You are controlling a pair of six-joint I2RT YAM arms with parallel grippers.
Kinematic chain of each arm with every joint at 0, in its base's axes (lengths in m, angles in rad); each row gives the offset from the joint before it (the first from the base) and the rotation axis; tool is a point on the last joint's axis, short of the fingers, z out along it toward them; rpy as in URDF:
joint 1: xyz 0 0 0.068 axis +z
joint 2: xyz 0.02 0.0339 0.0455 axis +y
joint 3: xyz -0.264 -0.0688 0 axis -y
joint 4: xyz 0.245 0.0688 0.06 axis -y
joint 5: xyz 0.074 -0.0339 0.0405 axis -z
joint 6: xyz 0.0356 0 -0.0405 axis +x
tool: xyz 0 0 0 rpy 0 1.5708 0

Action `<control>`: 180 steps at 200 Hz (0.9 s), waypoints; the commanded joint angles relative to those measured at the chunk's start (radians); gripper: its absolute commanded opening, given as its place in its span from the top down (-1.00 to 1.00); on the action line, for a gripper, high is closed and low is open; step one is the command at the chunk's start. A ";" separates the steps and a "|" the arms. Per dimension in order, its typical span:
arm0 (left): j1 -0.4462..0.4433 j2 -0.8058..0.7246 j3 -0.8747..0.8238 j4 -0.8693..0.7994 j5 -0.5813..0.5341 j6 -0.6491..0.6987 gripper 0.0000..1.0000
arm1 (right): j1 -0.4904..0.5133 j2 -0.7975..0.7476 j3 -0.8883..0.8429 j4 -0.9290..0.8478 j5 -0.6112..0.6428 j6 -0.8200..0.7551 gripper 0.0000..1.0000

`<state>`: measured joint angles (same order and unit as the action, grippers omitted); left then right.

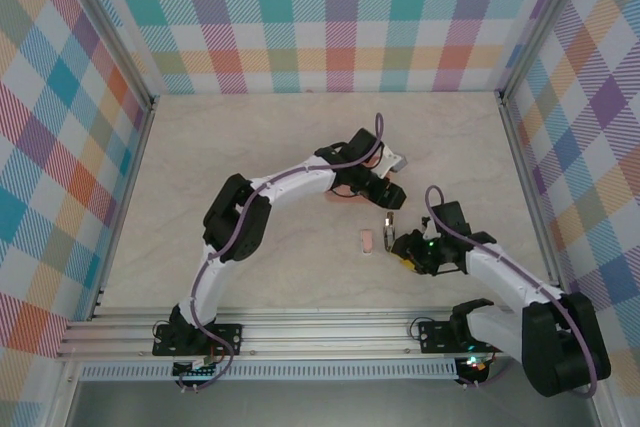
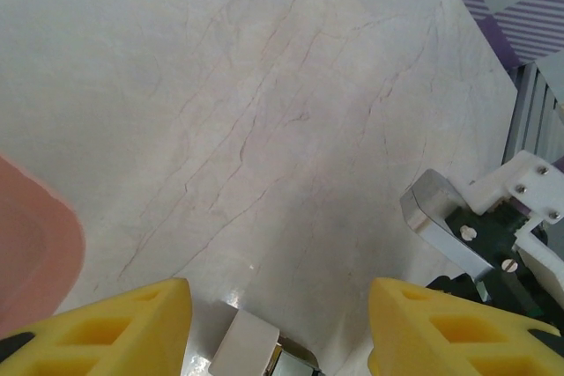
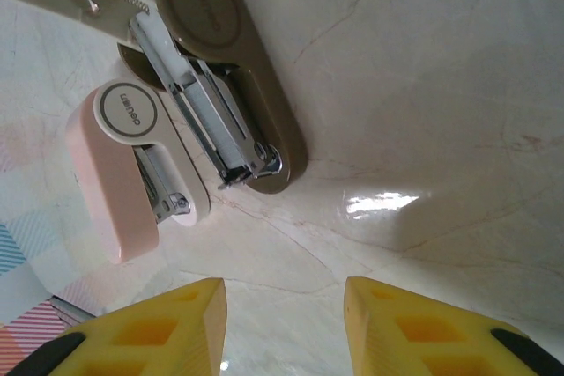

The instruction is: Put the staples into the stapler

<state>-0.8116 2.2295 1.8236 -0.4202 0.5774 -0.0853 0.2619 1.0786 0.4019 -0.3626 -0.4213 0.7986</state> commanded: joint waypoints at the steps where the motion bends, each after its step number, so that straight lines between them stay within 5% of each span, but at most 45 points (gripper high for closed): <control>1: -0.022 0.029 0.034 -0.038 0.015 0.015 -0.13 | -0.009 0.035 0.001 0.070 -0.045 -0.002 0.20; 180: -0.050 -0.026 0.000 -0.049 0.042 0.081 -0.12 | -0.012 0.171 0.043 0.064 0.024 -0.012 0.28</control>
<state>-0.8436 2.2841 1.8458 -0.4694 0.5919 -0.0345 0.2554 1.2304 0.4191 -0.2771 -0.4313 0.7959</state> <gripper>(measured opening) 0.560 0.360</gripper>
